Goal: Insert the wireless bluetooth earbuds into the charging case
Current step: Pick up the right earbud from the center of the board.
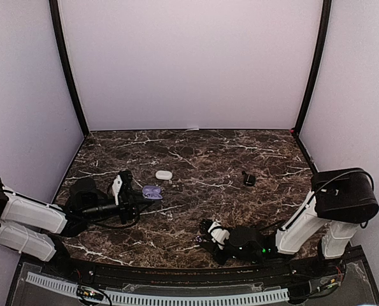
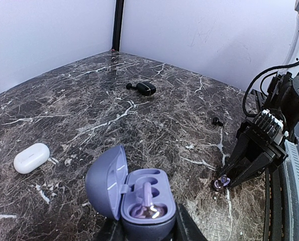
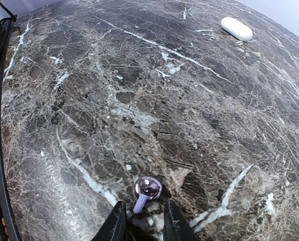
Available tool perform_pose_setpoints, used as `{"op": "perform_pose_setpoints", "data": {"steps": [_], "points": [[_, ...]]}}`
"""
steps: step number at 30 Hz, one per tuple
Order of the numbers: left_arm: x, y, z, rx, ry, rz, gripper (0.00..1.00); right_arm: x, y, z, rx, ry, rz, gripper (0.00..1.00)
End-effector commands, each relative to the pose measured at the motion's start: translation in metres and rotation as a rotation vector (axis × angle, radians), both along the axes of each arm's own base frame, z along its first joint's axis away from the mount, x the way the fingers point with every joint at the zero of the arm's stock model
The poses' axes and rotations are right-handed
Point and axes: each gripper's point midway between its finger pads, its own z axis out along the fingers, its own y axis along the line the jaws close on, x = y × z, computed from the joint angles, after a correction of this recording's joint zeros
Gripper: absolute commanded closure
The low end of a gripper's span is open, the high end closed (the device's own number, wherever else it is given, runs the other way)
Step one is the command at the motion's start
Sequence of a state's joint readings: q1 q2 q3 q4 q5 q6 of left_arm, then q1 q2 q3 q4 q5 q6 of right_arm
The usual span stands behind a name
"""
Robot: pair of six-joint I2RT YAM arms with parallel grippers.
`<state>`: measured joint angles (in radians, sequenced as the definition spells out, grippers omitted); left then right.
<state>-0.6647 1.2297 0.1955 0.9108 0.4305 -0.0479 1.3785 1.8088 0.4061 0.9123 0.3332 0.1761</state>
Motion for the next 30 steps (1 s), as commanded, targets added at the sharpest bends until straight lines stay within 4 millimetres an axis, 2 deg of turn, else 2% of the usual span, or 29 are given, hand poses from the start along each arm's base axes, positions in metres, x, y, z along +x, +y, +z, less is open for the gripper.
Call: {"op": "perform_pose_setpoints", "data": {"steps": [1,7,15,25,26,27,30], "points": [[0.0,0.0,0.009,-0.023,-0.032,-0.009,0.95,0.0,0.005,0.001,0.004,-0.011,0.005,0.78],[0.0,0.0,0.009,-0.022,-0.032,-0.008,0.95,0.001,0.003,0.002,0.009,-0.01,-0.001,0.9],[0.0,0.0,0.008,-0.02,-0.034,-0.01,0.95,0.003,0.002,0.01,0.029,-0.027,-0.009,0.99],[-0.007,-0.003,0.008,-0.016,-0.054,-0.058,0.95,0.0,-0.003,0.036,-0.005,-0.056,0.057,1.0],[-0.009,-0.004,0.009,-0.018,-0.06,-0.071,0.95,-0.001,-0.004,0.033,-0.032,-0.044,0.076,1.0],[-0.012,-0.005,0.01,-0.02,-0.065,-0.086,0.95,-0.002,-0.003,0.043,-0.024,-0.04,0.097,1.0],[-0.019,-0.008,0.01,-0.027,-0.076,-0.131,0.95,-0.006,-0.004,0.054,-0.057,-0.018,0.157,1.0]]}}
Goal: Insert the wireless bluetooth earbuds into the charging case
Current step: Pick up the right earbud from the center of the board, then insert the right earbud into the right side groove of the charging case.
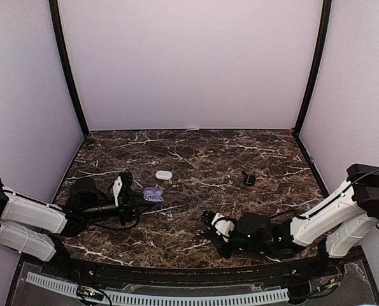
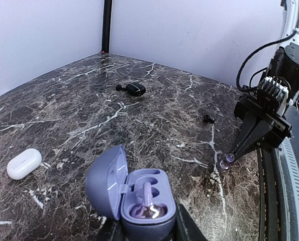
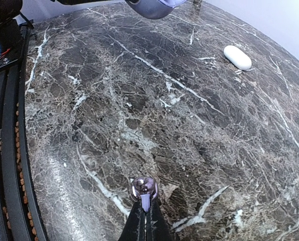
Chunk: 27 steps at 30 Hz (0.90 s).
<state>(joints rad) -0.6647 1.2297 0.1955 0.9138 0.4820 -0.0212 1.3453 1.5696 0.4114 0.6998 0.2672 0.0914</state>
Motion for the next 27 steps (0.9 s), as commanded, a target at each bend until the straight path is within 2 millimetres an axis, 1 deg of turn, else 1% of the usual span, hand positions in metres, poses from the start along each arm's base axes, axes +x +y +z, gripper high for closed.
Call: {"op": "perform_pose_setpoints", "data": {"steps": [1,6,8,9,16,21,27], "points": [[-0.014,-0.005,0.009,-0.032,-0.057,-0.093,0.95,-0.007,0.0,0.014,-0.069,0.023,0.108,1.0],[-0.024,-0.012,0.006,-0.035,-0.038,-0.17,0.96,-0.007,-0.005,0.044,-0.107,0.016,0.154,1.0],[-0.027,-0.017,0.005,-0.034,-0.032,-0.202,0.96,-0.007,-0.005,0.056,-0.119,0.006,0.171,1.0],[-0.029,-0.02,0.004,-0.031,-0.03,-0.217,0.96,-0.006,-0.003,0.065,-0.12,-0.005,0.178,1.0],[-0.044,-0.038,-0.007,0.028,-0.035,-0.31,0.96,-0.01,0.008,0.092,-0.154,0.001,0.232,1.0],[-0.046,-0.042,-0.01,0.044,-0.039,-0.32,0.96,-0.013,0.013,0.105,-0.137,0.001,0.254,1.0],[-0.047,-0.044,-0.012,0.053,-0.037,-0.329,0.96,-0.015,0.016,0.105,-0.159,0.012,0.274,1.0]]}}
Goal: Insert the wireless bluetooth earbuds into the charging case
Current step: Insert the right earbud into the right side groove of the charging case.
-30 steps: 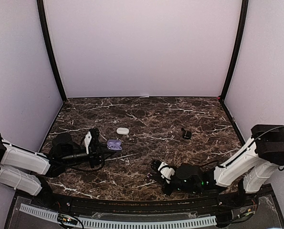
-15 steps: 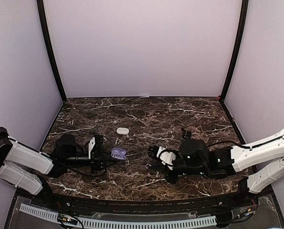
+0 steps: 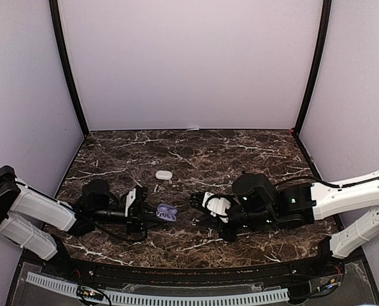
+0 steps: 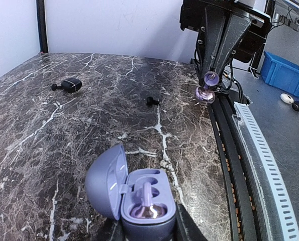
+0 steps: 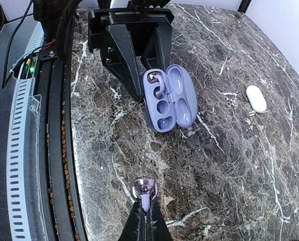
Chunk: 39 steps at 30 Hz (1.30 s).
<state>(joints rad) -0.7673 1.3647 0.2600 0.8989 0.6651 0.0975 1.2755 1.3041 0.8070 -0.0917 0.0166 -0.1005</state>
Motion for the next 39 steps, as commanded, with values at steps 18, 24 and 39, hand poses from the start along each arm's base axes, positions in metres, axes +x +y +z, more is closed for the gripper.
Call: {"op": "perform_pose_setpoints", "data": {"steps": [18,24,39], "points": [[-0.005,-0.009,0.0,0.02,-0.039,-0.053,0.96,-0.002,0.019,0.004,-0.091,-0.012,0.077,1.0],[-0.007,-0.01,-0.002,0.027,-0.036,-0.06,0.96,0.001,0.035,0.0,-0.107,-0.035,0.096,1.0],[-0.012,-0.012,-0.004,0.033,-0.033,-0.089,0.96,0.007,0.036,-0.011,-0.184,-0.07,0.099,1.0]]}}
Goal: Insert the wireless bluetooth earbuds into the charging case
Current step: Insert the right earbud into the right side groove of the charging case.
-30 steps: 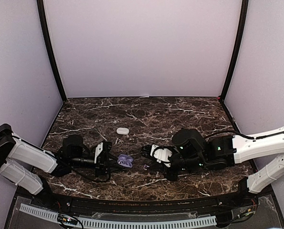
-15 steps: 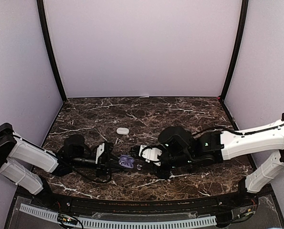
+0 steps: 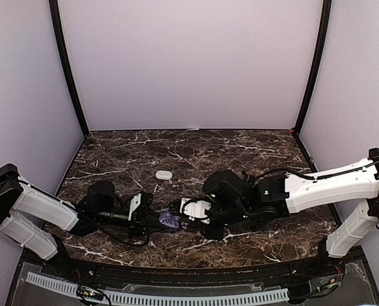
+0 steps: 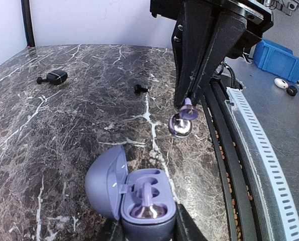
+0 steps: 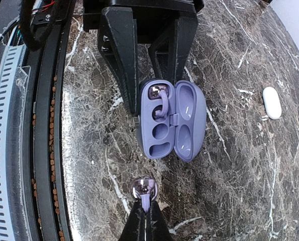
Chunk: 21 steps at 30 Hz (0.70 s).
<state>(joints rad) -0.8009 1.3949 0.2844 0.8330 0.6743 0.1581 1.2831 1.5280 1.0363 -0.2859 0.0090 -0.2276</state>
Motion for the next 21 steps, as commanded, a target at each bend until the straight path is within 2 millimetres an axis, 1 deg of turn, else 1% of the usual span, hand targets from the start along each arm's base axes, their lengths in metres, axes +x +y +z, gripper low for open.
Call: {"op": "perform_pose_setpoints", "data": {"steps": [1,4,14,21], "points": [[-0.0015,-0.0058,0.0099,-0.022,-0.027,-0.032,0.96,0.0033,0.0086,0.0146,0.025,-0.037,0.007,1.0],[-0.0018,-0.0057,0.0095,-0.021,-0.025,-0.032,0.96,0.0046,0.0091,0.0161,0.023,-0.045,0.004,1.0],[-0.0028,-0.007,0.0099,-0.024,-0.026,-0.041,0.96,0.0088,0.0058,0.0094,-0.005,-0.059,-0.013,1.0],[-0.0038,-0.0073,0.0087,-0.022,-0.027,-0.047,0.96,0.011,0.0078,0.0073,-0.017,-0.071,-0.01,1.0]]}}
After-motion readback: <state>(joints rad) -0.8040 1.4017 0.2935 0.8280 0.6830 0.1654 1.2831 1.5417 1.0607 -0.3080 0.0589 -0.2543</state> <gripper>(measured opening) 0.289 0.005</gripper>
